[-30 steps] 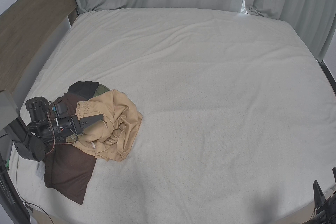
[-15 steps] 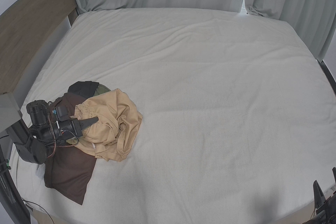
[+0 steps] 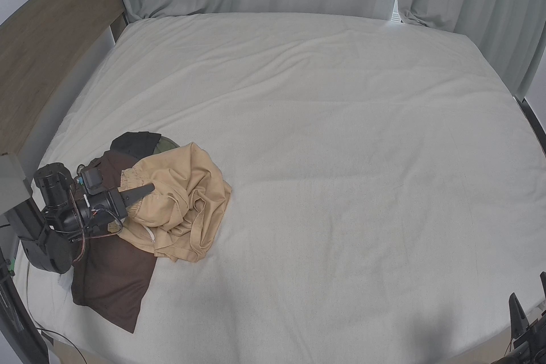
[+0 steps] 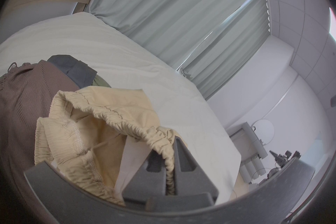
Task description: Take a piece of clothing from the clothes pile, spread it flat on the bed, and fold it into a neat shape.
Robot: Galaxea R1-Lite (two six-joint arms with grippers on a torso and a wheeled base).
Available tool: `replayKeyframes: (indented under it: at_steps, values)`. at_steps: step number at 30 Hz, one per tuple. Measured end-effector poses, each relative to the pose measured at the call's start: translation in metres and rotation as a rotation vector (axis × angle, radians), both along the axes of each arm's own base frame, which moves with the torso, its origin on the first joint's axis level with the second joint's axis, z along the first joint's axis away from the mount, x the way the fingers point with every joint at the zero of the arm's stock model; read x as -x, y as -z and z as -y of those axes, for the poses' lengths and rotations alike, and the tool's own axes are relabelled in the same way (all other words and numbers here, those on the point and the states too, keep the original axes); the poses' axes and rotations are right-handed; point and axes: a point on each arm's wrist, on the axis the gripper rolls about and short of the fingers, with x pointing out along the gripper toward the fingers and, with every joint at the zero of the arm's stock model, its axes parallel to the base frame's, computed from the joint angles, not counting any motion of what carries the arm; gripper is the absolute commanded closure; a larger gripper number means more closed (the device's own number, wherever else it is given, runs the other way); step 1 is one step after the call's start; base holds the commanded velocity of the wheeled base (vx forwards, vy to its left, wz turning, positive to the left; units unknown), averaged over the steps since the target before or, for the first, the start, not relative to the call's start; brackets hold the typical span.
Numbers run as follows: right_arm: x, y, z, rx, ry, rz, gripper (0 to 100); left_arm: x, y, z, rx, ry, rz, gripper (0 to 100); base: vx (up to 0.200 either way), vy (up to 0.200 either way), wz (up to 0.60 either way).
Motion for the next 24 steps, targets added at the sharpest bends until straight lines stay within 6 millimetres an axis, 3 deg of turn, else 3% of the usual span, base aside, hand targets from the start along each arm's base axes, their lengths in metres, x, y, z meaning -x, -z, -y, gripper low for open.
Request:
replayKeyframes:
  at_steps: [8, 24]
  values:
    - [0.000, 0.000, 0.000, 0.000, 0.000, 0.000, 0, 0.013, -0.017, 0.002, 0.065, -0.007, 0.034, 100, 0.000, 0.000, 0.00]
    - [0.000, 0.000, 0.000, 0.000, 0.000, 0.000, 0, 0.034, -0.024, 0.007, 0.064, 0.008, 0.080, 100, 0.000, 0.000, 0.00]
